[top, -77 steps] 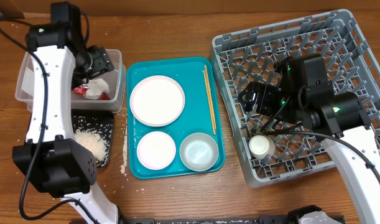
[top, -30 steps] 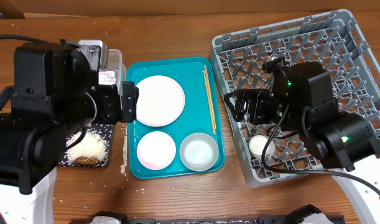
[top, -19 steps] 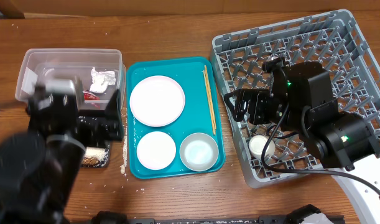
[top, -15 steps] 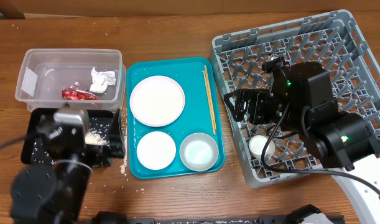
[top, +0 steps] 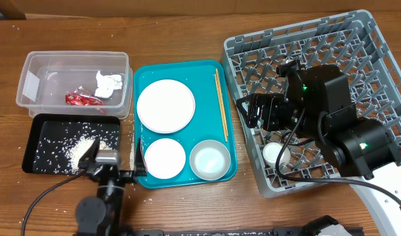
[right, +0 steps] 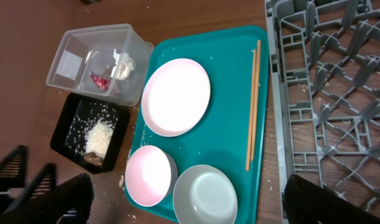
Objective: Sort waste into correct bins and load items into the dishwasher
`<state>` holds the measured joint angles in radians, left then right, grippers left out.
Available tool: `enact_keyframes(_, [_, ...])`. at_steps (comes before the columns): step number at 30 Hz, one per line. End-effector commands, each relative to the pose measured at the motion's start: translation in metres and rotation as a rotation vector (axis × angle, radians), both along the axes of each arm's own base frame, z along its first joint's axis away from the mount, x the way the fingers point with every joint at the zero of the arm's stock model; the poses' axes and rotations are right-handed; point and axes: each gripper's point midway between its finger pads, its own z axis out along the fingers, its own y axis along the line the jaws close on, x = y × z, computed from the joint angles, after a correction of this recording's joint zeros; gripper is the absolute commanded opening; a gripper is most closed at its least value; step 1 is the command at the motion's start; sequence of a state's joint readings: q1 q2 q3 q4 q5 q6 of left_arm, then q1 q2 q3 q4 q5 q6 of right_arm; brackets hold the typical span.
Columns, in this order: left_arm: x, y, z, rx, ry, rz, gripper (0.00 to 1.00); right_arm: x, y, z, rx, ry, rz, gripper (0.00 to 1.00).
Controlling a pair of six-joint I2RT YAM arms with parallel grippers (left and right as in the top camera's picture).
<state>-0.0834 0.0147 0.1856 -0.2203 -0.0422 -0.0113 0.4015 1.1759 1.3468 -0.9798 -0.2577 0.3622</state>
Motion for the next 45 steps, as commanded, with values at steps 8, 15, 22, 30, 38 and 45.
enact_keyframes(8, [0.013,0.001,-0.049,0.01,0.024,0.008,1.0,0.001,0.001,0.007,0.003,-0.023,0.006,1.0])
enact_keyframes(15, [0.013,0.001,-0.049,0.01,0.024,0.008,1.0,0.001,0.001,0.007,0.003,-0.022,0.006,1.0])
enact_keyframes(22, [0.013,0.001,-0.049,0.01,0.025,0.008,1.0,-0.001,0.02,0.015,0.098,-0.003,0.057,1.0])
enact_keyframes(30, [0.013,0.001,-0.049,0.01,0.025,0.008,1.0,-0.057,0.068,-0.117,-0.36,0.306,0.307,1.0])
enact_keyframes(38, [0.013,0.001,-0.049,0.01,0.025,0.008,1.0,-0.02,0.097,-0.195,-0.572,0.255,0.426,0.9])
enact_keyframes(45, [0.013,0.001,-0.049,0.01,0.024,0.008,1.0,-0.017,0.095,-0.266,-0.709,0.317,0.625,0.55])
